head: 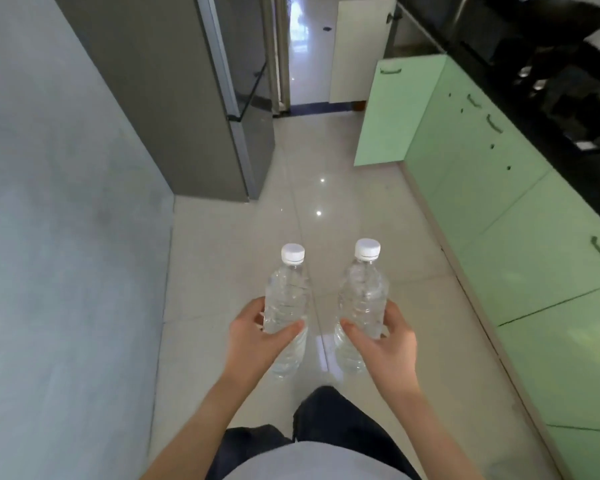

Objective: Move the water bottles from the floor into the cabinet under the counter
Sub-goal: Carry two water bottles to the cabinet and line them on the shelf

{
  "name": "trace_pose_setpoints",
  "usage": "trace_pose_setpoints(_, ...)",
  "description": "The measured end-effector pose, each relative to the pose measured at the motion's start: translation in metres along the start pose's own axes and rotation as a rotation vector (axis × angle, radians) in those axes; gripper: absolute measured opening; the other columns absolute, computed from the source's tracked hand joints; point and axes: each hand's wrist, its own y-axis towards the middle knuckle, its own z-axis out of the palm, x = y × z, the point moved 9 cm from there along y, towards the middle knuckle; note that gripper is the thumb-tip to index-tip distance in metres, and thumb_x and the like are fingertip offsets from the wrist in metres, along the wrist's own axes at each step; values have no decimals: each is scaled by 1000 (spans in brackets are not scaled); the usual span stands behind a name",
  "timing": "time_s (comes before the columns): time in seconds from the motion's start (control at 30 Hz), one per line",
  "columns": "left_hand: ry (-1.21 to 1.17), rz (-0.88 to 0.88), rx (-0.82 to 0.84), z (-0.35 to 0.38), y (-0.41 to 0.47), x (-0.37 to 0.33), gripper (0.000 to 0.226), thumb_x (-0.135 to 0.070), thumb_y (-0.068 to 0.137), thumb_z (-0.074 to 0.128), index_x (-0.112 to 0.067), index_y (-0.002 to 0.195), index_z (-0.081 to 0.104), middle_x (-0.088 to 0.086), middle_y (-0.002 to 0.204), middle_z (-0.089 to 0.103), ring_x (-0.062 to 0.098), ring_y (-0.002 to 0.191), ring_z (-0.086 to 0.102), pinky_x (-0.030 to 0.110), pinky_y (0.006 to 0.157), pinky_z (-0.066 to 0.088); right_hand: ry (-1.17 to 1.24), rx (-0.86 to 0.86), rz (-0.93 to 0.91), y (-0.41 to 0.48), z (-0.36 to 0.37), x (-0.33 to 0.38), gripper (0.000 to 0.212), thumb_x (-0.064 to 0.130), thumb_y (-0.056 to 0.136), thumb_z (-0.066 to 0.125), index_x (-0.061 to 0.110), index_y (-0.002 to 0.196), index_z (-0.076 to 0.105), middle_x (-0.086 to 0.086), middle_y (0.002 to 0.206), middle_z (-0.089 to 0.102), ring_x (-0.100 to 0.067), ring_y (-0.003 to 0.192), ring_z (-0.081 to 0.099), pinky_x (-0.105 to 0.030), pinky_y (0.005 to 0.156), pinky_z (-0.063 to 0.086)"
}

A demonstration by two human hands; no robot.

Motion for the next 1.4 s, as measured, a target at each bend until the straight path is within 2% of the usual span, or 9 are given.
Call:
trace_pose_setpoints(0.1,-5,12,-41,12,57,-38,33,-30,68,86,-37,91,64,-16,84,69,-5,75,60,17,63,49,1,21,-31,71,-6,28,34,12,76,83,22,105,67,14,88,73,-3,80,71,-26,71,57)
trace_pose_setpoints(0.23,-20,-5,-81,30,128,-67,30,-30,69,86,-33,92,67,-14,83,69,2,76,61,23,67,53,19,29,-36,154,-10,48,33,10,76,83,23,102,67,14,86,73,-2,78,70,-18,66,56)
trace_pose_setpoints(0.33,-8,-36,-83,52,182,-74,31,-38,66,86,-32,91,67,-14,80,69,5,75,62,27,67,55,10,30,-15,211,-11,47,31,10,76,83,22,102,68,10,86,73,-5,78,71,-20,67,56)
trace_pose_setpoints(0.4,6,-52,-81,70,222,-77,31,-42,65,84,-34,88,65,-16,78,68,1,74,62,24,65,52,-5,25,3,252,-10,45,29,10,76,83,21,100,69,10,84,73,-4,76,70,-15,64,53)
trace_pose_setpoints(0.57,-15,-68,-40,121,341,-99,25,-30,71,85,-30,90,68,-14,74,68,-1,71,61,22,63,48,-32,-26,20,375,-2,57,28,12,75,84,23,95,69,11,83,72,-2,74,68,-13,62,50)
trace_pose_setpoints(0.83,-20,48,3,172,553,-216,32,-30,70,86,-27,96,68,-11,83,68,6,76,60,18,63,45,-27,-91,-65,581,6,153,29,12,75,83,22,100,70,8,89,74,-2,81,69,-11,66,51)
trace_pose_setpoints(0.93,-26,62,-5,185,616,-248,33,-31,70,86,-27,97,67,-11,84,67,8,79,61,25,67,51,-6,-93,-79,648,11,175,29,12,77,82,23,101,70,11,90,74,-2,81,69,-13,66,53)
trace_pose_setpoints(1.23,35,-60,-50,248,795,-284,33,-36,72,84,-24,96,66,-11,81,66,8,74,59,15,59,40,-58,21,-41,875,47,184,31,13,74,85,23,99,70,11,87,73,-2,81,68,-21,69,54)
trace_pose_setpoints(1.4,70,-48,-104,260,893,-344,31,-40,69,84,-39,86,59,-13,77,65,4,71,59,14,58,41,-103,85,-96,1001,66,230,33,18,73,87,21,101,69,9,87,73,-2,80,68,-18,68,54)
